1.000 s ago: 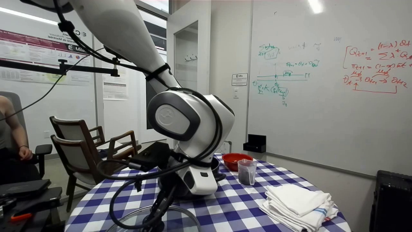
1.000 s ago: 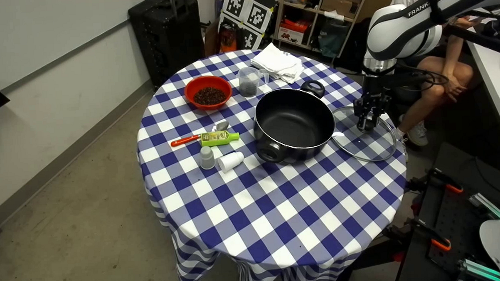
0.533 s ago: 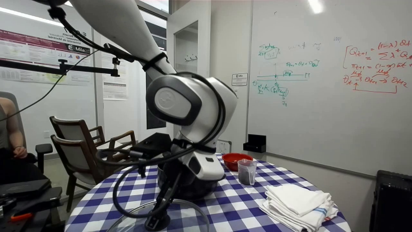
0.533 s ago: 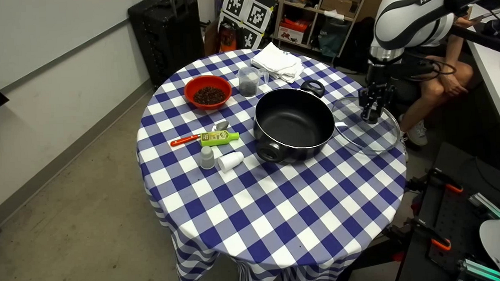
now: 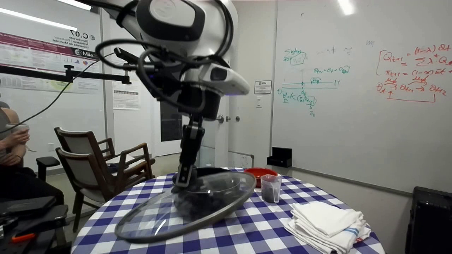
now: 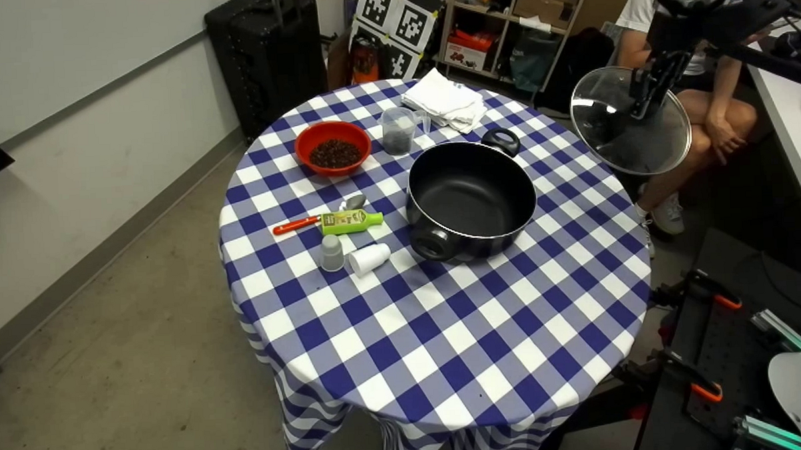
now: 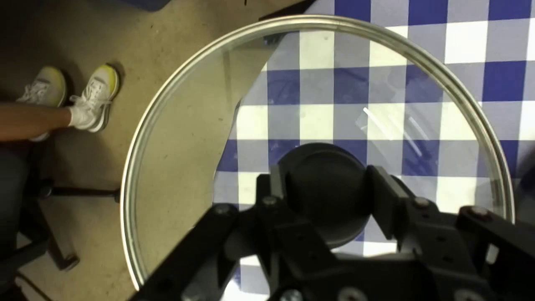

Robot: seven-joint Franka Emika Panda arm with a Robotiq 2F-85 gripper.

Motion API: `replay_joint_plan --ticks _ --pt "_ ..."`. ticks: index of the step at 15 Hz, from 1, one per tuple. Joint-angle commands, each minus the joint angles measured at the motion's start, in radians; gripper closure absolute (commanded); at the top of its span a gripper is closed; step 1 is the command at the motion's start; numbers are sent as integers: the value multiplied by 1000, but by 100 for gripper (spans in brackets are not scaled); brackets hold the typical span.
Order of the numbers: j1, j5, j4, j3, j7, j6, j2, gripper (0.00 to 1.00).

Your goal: Pick the lid and cover the pot

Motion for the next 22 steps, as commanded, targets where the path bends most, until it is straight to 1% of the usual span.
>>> replay_joint_plan --ticks 1,5,8,10,13,16,19,22 --pt "58 -82 -25 52 -31 -58 -175 75" --pt "138 -80 39 153 -78 -143 -259 75" --pt "195 -77 88 217 -120 -134 -257 75" --pt "227 -81 97 249 -156 -95 -250 75" --pt "259 -77 86 270 -239 4 -219 75" --pt "271 -71 88 275 -328 113 -144 75" --pt "270 -72 107 280 -372 155 -53 75" --pt "267 -72 123 281 -398 163 23 75"
